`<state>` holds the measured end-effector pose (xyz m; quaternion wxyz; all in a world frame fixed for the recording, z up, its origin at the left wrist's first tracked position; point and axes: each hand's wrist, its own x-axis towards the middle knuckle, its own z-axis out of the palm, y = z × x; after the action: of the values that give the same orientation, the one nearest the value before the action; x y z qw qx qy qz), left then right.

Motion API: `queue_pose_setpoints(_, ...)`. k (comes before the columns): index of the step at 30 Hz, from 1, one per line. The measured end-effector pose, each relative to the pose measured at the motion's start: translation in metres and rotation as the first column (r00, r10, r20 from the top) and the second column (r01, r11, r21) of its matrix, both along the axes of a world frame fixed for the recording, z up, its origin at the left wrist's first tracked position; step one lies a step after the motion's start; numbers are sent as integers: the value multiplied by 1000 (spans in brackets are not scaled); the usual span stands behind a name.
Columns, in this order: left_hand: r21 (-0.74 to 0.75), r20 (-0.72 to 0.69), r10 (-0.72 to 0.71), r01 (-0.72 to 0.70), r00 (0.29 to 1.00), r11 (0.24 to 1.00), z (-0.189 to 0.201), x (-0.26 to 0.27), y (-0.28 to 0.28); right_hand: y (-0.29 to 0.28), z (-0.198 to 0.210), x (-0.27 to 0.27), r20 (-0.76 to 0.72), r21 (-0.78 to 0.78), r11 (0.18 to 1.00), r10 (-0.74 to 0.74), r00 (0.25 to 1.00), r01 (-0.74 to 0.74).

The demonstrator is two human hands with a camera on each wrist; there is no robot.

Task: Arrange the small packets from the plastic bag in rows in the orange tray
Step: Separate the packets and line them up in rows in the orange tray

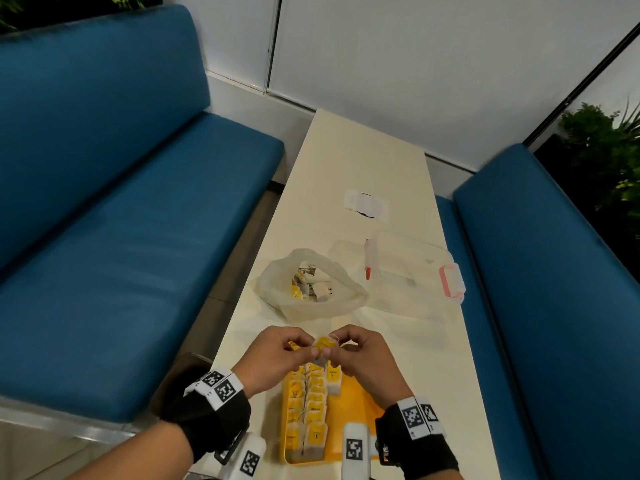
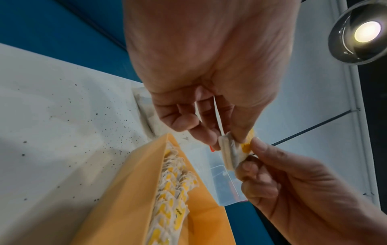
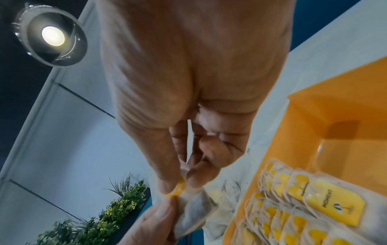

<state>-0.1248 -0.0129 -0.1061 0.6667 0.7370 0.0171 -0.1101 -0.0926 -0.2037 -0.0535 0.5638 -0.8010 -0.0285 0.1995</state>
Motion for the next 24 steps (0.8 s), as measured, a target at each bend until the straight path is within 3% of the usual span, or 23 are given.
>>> queue_pose_setpoints(6, 35, 26, 52, -53, 998, 998, -8, 0, -4, -7, -9, 0, -2, 8, 998, -56, 998, 56)
queue_pose_setpoints(11, 247, 1, 166, -161, 986, 956, -21, -1, 4, -34, -30, 1, -81, -133, 989, -75, 994, 63)
queue_pose_setpoints(18, 338, -122, 107, -60, 987, 939, -45, -10, 11, -49, -69, -10, -297, -394, 917, -69, 952, -56)
queue_pose_setpoints(24, 294, -171, 92, -38, 981, 955, -51, -10, 14, -38, -88, -8, -289, -443, 896, -98, 952, -42)
